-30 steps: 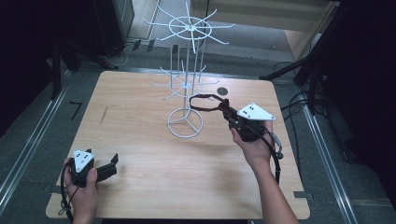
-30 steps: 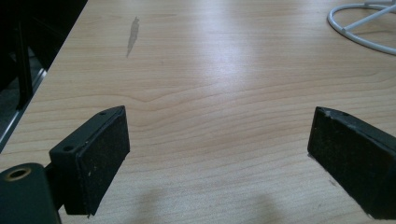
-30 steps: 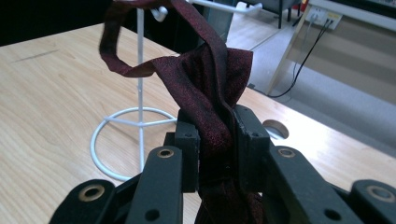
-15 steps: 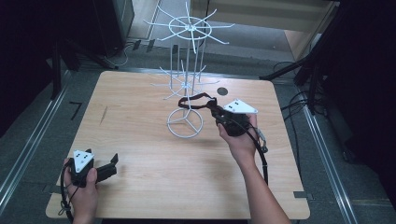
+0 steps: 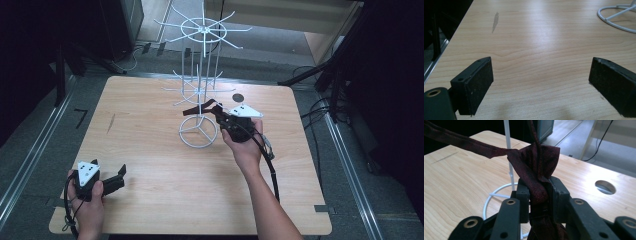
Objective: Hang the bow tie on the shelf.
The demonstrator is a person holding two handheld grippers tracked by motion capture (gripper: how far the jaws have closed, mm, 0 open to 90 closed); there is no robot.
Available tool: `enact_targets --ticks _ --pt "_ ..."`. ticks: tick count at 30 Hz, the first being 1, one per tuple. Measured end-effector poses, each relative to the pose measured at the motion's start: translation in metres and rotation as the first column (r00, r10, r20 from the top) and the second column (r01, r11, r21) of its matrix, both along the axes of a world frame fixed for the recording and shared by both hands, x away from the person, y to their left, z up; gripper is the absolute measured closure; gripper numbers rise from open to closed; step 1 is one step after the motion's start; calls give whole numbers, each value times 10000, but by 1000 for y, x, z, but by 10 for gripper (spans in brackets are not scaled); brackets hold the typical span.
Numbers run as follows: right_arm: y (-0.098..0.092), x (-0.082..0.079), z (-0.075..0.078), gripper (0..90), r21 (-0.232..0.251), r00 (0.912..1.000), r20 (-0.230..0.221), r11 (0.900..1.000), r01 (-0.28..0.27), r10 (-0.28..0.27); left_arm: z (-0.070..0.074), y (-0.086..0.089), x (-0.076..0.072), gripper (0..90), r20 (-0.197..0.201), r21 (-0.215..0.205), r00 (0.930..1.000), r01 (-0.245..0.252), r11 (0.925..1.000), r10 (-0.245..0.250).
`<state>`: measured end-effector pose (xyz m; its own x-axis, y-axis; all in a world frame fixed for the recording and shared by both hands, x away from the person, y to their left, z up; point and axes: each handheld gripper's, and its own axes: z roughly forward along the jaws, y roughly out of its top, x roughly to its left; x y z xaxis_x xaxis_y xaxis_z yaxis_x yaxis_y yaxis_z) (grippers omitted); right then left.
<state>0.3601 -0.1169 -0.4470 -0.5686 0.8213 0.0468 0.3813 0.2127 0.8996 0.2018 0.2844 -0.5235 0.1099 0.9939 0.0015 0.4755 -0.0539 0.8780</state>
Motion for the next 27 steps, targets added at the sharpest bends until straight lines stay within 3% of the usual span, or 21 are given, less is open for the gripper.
enact_targets --ticks 4,7,11,13,21,27 --pt "0 1 -2 643 93 9998 -78 9998 -192 193 0 0 0 62 -15 -31 10000 7 10000 -7" --pt "-5 -2 -2 510 283 10000 -19 9996 26 -25 0 0 0 62 4 -35 10000 28 10000 -28" --pt "-10 -7 -4 460 319 9991 -422 9995 80 -66 0 0 0 62 24 -17 10000 19 10000 -18" --pt "-14 -11 -7 381 207 9988 -487 9997 110 -100 0 0 0 63 24 -6 10000 19 10000 -19" --pt "-22 -11 -7 376 245 9972 -629 9988 421 -405 0 -1 1 62 1 35 10000 -4 10000 4" --pt "-19 -12 -11 350 117 9976 -656 9997 214 -206 0 -1 1 62 6 12 10000 16 10000 -16"
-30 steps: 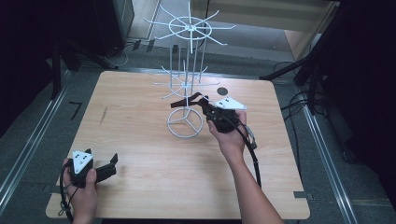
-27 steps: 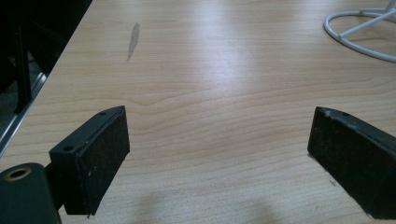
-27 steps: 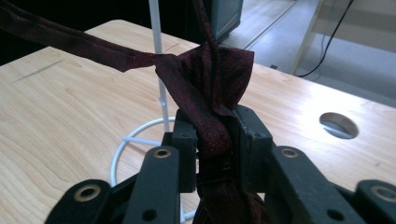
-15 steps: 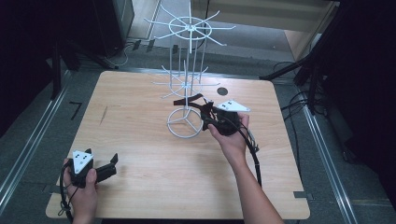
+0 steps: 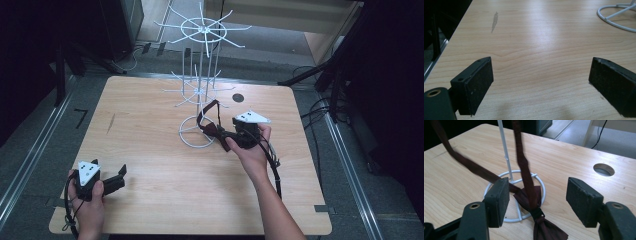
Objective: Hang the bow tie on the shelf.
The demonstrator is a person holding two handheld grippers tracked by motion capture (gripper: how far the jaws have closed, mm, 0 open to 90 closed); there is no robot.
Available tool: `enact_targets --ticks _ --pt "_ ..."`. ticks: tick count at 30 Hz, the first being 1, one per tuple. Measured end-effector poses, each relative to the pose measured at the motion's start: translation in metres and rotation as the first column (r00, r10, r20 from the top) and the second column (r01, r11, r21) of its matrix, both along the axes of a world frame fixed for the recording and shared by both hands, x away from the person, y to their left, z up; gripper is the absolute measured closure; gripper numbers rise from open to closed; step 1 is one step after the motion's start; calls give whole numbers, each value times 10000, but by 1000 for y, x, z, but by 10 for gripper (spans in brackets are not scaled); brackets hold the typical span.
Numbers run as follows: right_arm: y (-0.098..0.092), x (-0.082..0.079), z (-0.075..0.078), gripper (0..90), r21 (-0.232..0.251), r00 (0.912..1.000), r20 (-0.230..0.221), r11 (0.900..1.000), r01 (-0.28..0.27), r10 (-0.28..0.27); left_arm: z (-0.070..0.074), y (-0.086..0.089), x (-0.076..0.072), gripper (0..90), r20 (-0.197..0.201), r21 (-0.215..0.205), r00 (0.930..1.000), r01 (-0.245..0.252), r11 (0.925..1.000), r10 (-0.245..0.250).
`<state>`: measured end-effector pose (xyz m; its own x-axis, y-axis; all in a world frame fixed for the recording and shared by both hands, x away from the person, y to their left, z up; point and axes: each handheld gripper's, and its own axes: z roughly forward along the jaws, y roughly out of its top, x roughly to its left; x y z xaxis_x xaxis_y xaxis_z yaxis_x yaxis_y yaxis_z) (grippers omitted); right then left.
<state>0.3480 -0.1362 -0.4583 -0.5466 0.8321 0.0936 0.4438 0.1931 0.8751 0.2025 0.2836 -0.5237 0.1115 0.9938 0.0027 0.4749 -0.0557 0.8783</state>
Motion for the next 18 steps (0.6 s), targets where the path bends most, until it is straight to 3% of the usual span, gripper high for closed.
enact_targets --ticks 5,7,8,11,18 --pt "0 -2 -2 290 61 9999 -80 9999 -87 88 0 0 -1 63 18 -9 10000 7 10000 -7" --pt "1 -4 -3 211 14 9997 -94 9997 -229 229 0 1 -1 62 10 -10 10000 18 10000 -18" --pt "3 -7 -2 124 -291 9998 71 9994 -182 184 0 1 -1 63 11 -11 10000 18 10000 -18" --pt "3 -11 -1 48 -395 9997 172 9991 -175 182 0 0 -1 62 31 -18 10000 6 10000 -6" --pt "-8 -18 2 8 -35 9995 97 9995 -299 300 0 0 -1 62 35 -22 10000 12 10000 -12"
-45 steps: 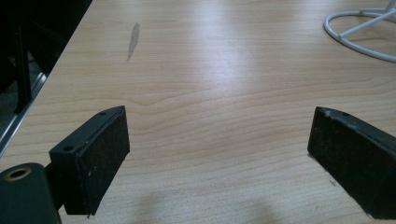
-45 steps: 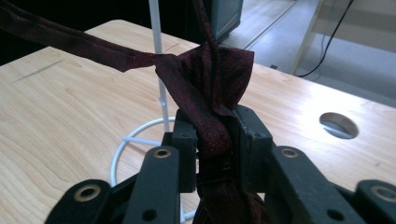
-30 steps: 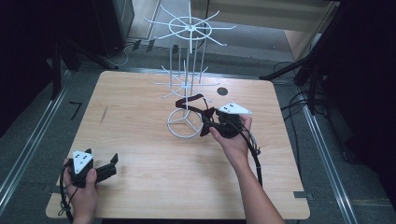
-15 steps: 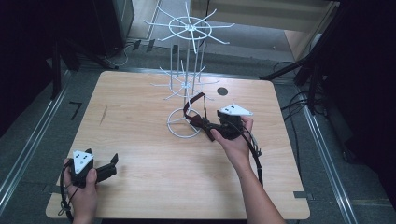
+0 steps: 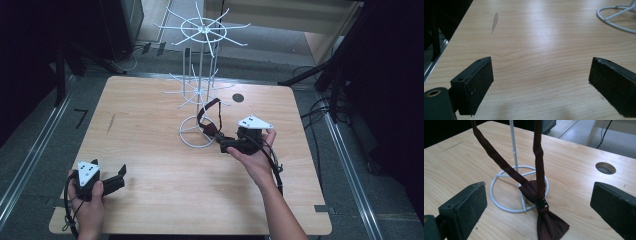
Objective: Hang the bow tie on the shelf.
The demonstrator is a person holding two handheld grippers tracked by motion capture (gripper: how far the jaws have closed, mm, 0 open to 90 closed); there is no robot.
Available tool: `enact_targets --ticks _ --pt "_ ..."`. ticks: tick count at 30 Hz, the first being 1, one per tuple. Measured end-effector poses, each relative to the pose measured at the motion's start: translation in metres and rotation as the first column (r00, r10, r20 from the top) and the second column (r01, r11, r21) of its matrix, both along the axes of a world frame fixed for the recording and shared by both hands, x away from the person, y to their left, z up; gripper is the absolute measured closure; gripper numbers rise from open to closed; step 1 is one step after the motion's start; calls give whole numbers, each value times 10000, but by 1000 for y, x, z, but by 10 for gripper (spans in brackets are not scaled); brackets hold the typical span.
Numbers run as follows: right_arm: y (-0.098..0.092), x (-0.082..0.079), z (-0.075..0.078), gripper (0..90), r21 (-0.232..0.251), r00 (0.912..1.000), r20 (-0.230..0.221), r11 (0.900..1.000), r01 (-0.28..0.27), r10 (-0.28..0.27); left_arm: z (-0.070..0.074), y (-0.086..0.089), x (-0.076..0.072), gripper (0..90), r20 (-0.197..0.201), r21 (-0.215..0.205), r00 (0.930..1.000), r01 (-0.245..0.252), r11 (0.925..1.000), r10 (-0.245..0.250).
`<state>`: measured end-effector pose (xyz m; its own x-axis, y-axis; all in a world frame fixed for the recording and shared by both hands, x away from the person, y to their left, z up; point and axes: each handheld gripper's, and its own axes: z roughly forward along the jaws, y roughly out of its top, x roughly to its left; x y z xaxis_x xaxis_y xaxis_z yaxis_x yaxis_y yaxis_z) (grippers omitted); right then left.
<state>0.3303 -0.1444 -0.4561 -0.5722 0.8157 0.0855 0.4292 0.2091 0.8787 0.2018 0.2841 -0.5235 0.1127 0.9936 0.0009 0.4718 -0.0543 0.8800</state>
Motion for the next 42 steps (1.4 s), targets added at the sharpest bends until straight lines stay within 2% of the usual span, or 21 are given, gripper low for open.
enact_targets --ticks 5,8,12,22,27,37,40,42 --pt "-11 -5 -2 0 162 9999 -82 9998 73 -72 0 0 0 62 -2 10 10000 19 10000 -19" --pt "-25 -11 -5 0 306 9999 -8 9994 168 -168 0 -1 0 62 -33 46 10000 54 10000 -53" --pt "-35 -16 -7 0 402 9996 22 9988 292 -293 0 -1 0 63 -34 74 10000 50 10000 -49" --pt "-77 -35 -21 0 657 9949 18 9927 1006 -1010 0 -2 -1 62 -28 99 10000 88 9999 -87" --pt "-90 -42 -28 0 673 9924 -38 9902 1227 -1227 0 -3 -1 63 -35 203 9999 112 9997 -111" --pt "-125 -59 -46 0 701 9811 -210 9787 1932 -1922 0 -4 -2 62 -9 243 9999 159 9996 -159" --pt "-138 -66 -55 0 635 9748 -457 9732 2208 -2182 0 -4 -2 62 29 260 9999 146 9996 -147" --pt "-142 -67 -57 0 600 9735 -472 9722 2262 -2236 0 -4 -2 63 27 257 9999 147 9996 -148"
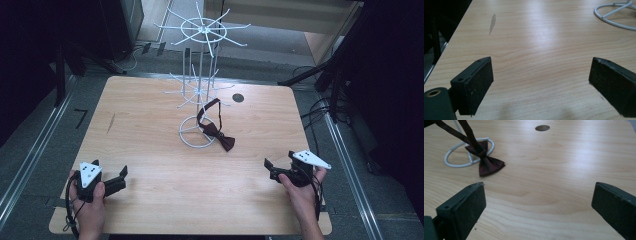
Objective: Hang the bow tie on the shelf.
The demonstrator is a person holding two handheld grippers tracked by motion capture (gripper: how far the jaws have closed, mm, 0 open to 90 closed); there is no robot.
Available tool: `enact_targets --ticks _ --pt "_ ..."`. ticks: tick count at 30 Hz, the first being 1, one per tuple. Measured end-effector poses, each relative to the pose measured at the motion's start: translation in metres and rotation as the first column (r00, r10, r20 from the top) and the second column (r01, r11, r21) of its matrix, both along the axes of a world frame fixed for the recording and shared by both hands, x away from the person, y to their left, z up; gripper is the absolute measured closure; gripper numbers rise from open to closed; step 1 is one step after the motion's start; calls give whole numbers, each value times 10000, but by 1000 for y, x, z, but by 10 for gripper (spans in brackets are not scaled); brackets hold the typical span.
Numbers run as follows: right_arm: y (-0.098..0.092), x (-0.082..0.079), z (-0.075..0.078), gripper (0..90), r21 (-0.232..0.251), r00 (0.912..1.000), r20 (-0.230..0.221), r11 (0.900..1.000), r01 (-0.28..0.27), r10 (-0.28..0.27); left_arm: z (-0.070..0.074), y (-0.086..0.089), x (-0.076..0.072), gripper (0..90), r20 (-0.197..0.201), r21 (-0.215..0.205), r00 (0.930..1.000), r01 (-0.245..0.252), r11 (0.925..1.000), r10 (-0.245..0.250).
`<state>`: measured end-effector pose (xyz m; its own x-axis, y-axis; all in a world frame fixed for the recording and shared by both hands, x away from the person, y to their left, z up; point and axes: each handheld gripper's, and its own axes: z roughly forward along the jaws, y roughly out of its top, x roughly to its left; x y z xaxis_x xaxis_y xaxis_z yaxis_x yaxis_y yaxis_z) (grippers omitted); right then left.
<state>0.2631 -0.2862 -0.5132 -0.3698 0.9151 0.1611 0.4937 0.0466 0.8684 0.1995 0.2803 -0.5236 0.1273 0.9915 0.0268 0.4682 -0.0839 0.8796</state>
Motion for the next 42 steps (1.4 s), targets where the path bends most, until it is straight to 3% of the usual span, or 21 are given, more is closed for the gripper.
enact_targets --ticks 11,21,26,31,35,42 --pt "-29 -15 -17 0 -63 9976 -251 9979 644 -646 0 0 -1 63 56 -21 9999 93 10000 -93" --pt "-60 -33 -29 2 12 9899 -495 9911 1329 -1327 0 0 -1 62 102 -84 9999 115 9999 -115" --pt "-67 -39 -35 2 -76 9878 -617 9897 1429 -1430 0 1 -3 62 220 -144 9994 256 9996 -253" --pt "-75 -48 -35 12 -102 9856 -601 9874 1577 -1580 0 2 -4 62 98 -154 9986 515 9986 -513" --pt "-82 -55 -37 23 -34 9820 -603 9838 1793 -1792 0 1 -8 45 294 130 9976 628 9979 -632" --pt "-85 -58 -38 59 326 9718 -549 9724 2312 -2293 0 3 -8 34 289 -117 9987 416 9991 -412"
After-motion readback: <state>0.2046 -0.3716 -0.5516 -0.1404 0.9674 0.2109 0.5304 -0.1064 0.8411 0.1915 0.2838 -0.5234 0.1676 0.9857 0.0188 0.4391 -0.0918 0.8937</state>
